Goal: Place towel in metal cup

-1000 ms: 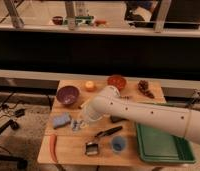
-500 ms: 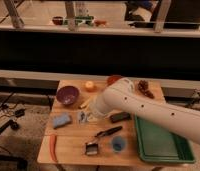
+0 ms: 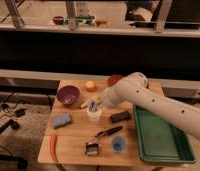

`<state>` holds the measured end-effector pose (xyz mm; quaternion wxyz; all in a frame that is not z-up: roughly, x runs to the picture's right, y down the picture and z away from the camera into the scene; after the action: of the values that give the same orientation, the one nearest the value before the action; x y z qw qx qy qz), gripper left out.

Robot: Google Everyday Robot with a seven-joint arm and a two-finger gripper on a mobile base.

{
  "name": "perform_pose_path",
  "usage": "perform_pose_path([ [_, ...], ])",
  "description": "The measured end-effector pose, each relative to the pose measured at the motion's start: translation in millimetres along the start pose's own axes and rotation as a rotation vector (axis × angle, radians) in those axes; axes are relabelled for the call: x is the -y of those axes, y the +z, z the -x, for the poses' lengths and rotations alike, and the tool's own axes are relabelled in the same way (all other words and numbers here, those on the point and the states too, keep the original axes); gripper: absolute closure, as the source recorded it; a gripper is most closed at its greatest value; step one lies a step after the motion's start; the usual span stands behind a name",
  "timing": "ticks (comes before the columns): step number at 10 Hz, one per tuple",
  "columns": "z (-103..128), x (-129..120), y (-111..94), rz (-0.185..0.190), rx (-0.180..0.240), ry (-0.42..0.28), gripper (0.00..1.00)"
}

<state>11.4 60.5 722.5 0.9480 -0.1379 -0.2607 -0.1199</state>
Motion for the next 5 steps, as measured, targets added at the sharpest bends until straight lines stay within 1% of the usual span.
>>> perform_pose_path([
  [1,-11,12,-2,-0.004,-0.010,-0.001,0.92],
  [3,-31,39,4,0.001,-0.013,-0.012,0.92],
  [5,-39,49,8,-0.002,0.000,-0.024,0.92],
])
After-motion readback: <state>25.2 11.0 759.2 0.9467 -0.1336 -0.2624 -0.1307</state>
